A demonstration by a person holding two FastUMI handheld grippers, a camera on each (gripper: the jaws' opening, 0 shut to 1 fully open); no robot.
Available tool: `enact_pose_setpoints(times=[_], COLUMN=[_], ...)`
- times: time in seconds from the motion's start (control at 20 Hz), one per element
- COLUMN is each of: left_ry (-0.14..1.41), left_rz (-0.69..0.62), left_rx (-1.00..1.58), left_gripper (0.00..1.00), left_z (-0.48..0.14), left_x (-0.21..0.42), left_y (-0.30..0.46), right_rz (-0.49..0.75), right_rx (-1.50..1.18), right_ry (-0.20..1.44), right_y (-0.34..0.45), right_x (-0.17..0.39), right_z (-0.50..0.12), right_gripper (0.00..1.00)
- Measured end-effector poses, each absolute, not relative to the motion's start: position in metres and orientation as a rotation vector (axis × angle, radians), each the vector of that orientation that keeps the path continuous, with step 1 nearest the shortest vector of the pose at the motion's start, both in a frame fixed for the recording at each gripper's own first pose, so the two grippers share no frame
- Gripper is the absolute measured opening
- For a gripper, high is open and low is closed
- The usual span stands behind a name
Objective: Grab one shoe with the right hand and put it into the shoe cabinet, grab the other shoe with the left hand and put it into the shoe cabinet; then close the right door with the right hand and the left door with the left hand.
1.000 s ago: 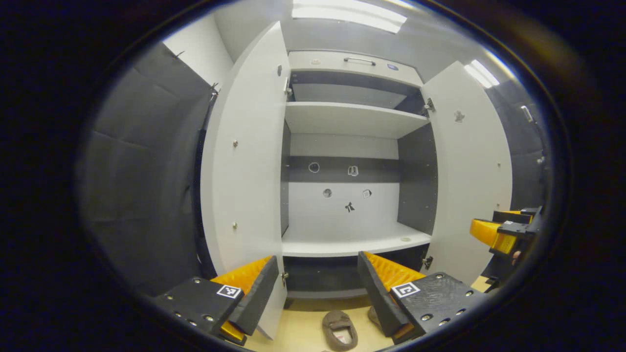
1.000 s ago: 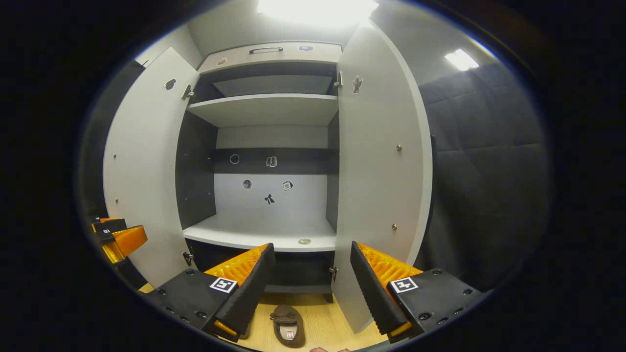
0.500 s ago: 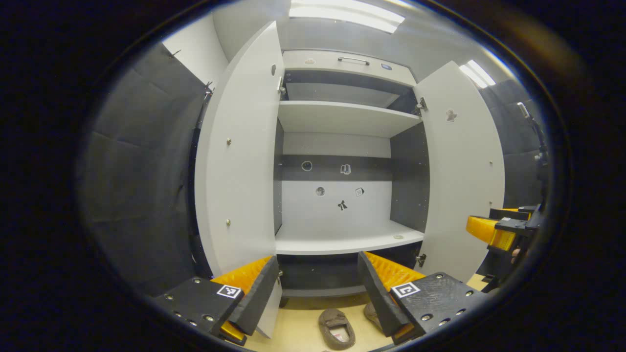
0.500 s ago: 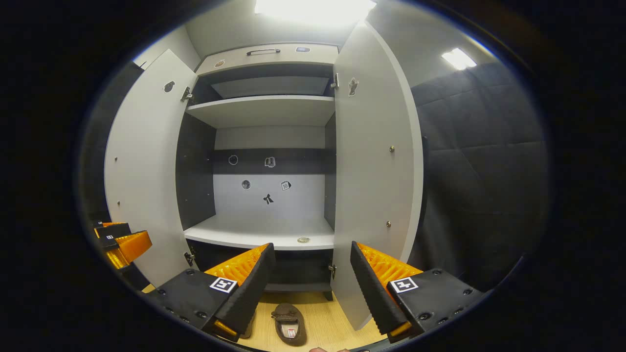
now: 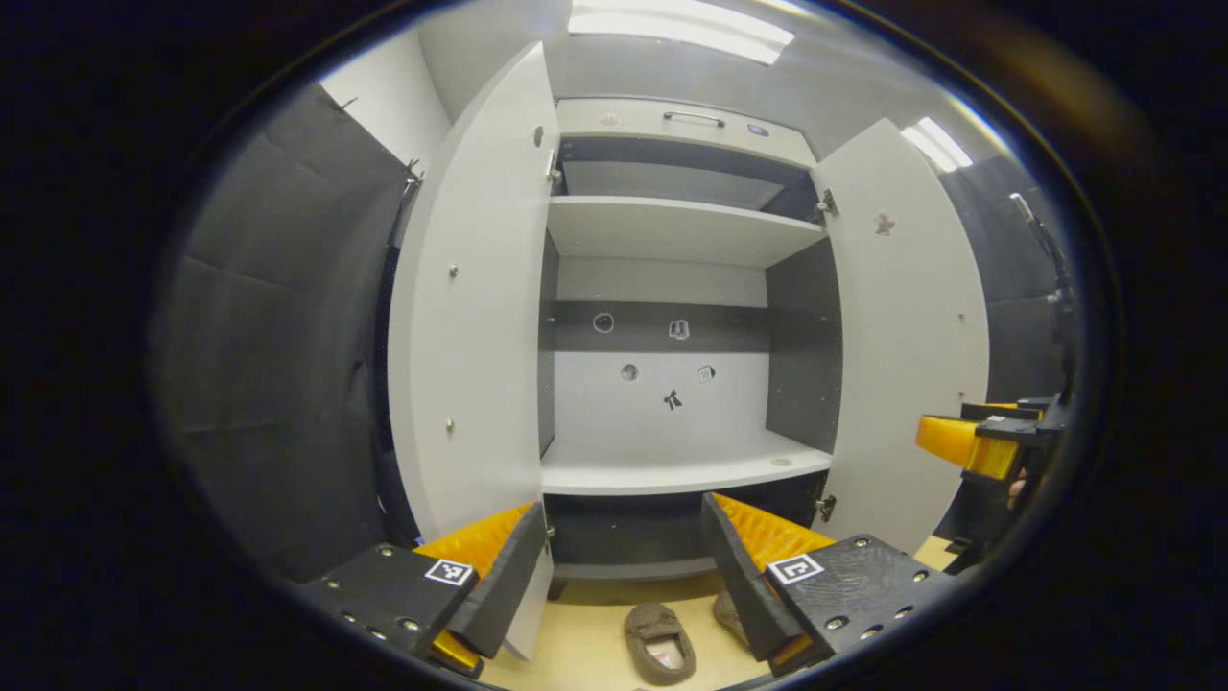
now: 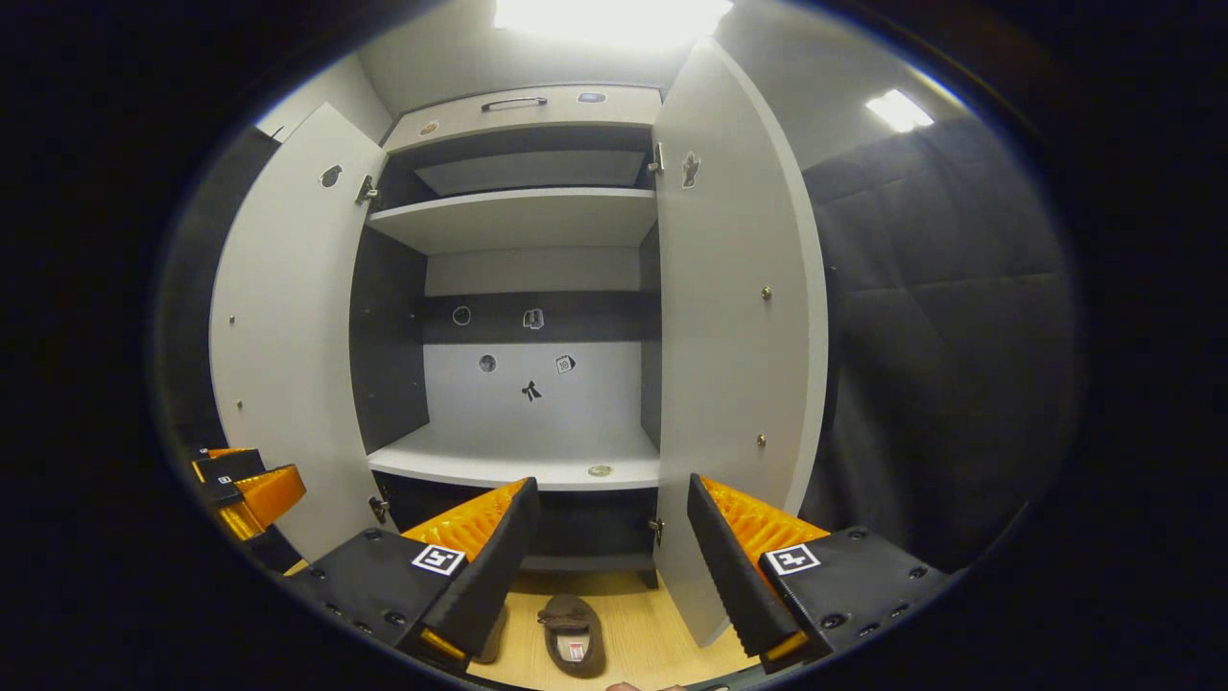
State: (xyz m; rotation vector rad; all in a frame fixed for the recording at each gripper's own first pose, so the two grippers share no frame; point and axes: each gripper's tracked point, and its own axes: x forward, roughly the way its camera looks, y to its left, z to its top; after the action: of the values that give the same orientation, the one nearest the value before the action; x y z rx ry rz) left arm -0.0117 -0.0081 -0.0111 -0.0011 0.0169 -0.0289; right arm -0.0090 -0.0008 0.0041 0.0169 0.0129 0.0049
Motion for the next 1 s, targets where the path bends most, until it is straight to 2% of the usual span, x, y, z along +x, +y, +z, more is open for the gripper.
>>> enact_pose_setpoints(times=[0.45, 1.0], left_ry=[0.031, 0.09], left_rz=[-0.016, -0.04], left_rx=[0.009, 0.005], left_gripper=[0.95, 0.94], left_z=[-0.019, -0.041], left_x=[-0.021, -0.025], left_y=[-0.003, -0.008], right_rz=[0.117, 0.249], right_rx=[-0.015, 0.054], right_ry=[0.159, 0.464], right_y=[0.041, 0.091], right_x=[0.012, 0.011], right_z=[-0.036, -0.177], right_gripper=[0.97, 0.98])
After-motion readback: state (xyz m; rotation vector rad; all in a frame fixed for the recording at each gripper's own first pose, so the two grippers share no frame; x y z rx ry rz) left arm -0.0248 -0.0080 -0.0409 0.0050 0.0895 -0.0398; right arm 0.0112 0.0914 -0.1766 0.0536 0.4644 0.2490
